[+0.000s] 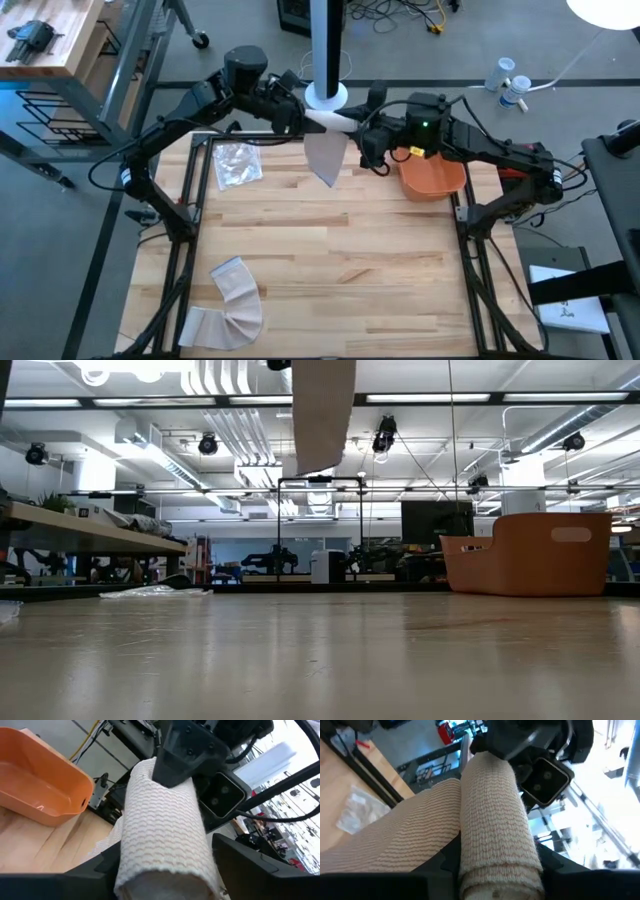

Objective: Roll bandage
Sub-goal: Roll the center brown bandage

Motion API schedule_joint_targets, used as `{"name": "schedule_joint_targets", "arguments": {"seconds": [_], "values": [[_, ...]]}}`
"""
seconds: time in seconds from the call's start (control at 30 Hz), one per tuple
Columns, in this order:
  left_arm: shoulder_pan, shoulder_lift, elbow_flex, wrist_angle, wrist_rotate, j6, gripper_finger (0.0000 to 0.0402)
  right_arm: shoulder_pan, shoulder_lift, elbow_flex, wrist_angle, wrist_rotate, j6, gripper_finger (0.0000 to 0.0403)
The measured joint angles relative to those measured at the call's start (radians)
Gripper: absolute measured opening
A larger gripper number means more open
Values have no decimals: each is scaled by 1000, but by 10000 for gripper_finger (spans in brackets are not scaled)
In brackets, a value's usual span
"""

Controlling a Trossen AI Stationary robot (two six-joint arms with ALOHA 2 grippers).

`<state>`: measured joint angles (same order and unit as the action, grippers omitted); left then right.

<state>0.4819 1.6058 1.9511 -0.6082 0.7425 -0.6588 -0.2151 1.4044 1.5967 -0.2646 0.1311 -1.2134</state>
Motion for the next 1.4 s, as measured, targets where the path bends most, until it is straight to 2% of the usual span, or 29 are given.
{"name": "schedule_joint_targets", "arguments": {"seconds": [0.23, 0.37, 0.43, 0.63, 0.83, 1.0, 1.23, 1.4], "values": [[5, 0, -1, -2, -1, 14, 206, 3, 16, 1, 16, 56, -67, 128], [6, 0, -1, -2, -19, 61, 163, 5, 16, 1, 19, 56, -52, 130], [5, 0, -1, -2, -25, 107, 138, 12, 16, 1, 20, 60, 5, 138], [19, -2, -1, 10, -26, 243, 82, 50, 13, 0, 36, 114, 330, 193], [65, -5, 9, 43, -16, 377, 82, 69, -6, 38, -9, 105, 812, 255], [68, -19, 47, 52, -24, 631, 82, 73, -22, 135, -128, 94, 1095, 298], [48, -30, 150, 42, -34, 888, 82, 79, -21, 242, -178, 77, 1427, 328], [49, -32, 210, 37, -50, 954, 82, 78, 0, 295, -177, 53, 1653, 333]]}}
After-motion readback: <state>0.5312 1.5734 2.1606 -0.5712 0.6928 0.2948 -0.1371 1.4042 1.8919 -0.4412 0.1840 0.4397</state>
